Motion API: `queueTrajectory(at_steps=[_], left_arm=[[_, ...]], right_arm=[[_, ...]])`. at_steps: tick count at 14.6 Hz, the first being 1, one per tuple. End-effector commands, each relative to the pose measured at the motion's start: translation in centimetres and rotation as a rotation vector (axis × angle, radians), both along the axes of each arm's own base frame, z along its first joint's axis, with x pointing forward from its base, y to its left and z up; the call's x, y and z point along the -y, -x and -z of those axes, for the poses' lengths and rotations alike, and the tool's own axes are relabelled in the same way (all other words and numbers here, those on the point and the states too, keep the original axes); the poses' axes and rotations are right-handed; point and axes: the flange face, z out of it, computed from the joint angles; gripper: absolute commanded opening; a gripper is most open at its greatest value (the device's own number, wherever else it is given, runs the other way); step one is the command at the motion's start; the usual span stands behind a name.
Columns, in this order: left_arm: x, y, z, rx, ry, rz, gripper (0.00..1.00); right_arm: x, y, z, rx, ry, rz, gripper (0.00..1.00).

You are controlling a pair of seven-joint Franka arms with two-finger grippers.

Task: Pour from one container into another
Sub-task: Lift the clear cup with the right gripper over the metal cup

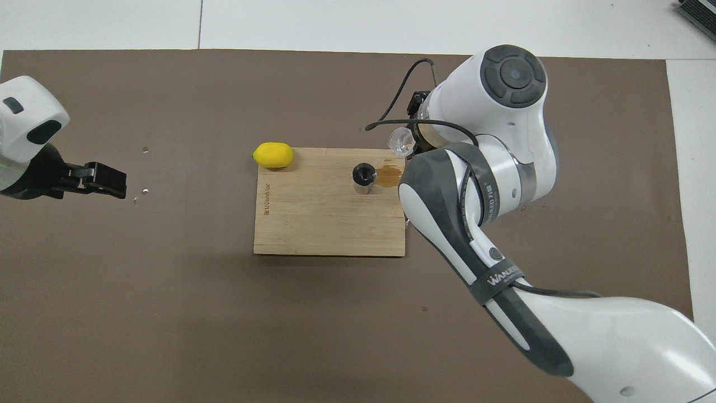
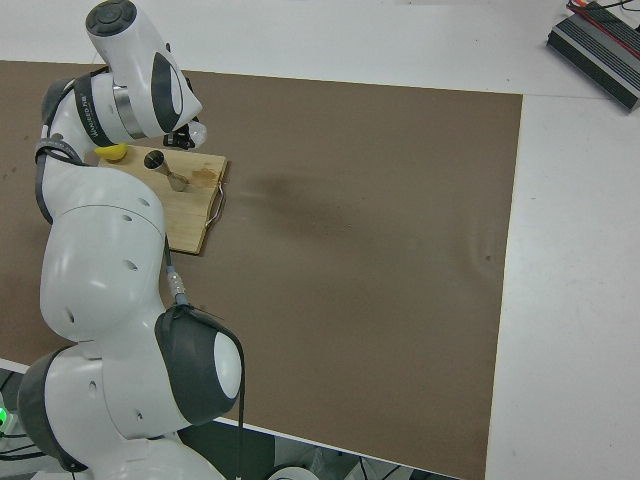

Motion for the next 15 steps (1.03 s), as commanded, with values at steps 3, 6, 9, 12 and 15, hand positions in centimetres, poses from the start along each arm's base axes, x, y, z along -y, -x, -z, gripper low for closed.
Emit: queueTrajectory(at_steps=[3,6,9,12,15], left_arm=[[-0.5,0.3,-3.2,-0.023,0.009,0.011,1.0],[-1.2,0.7,-3.2,-0.022,0.014,0.052,1.0],[-1.3,0.7,-3.1,-0.022,0.016,0.049,1.0],[-1.3,0.7,-3.0,-0.022,0.016,0.046,1.0],[-1.2,0.7,-3.0,-0.027,0.014,0.05,1.0]], right_arm=[[-3.4,0.8,-0.6,0.04,0.083,-0.064,0.0],[-3.8,1.2,-0.8,0.066,0.138,-0.096,0.0],[-4.7,1.6,-0.6,0.081,0.168,-0.123,0.0],[-4.9,1.7,-0.6,0.091,0.19,-0.135,0.0],[-5.7,2.2,-0.2,0.111,0.227,-0.167,0.0]])
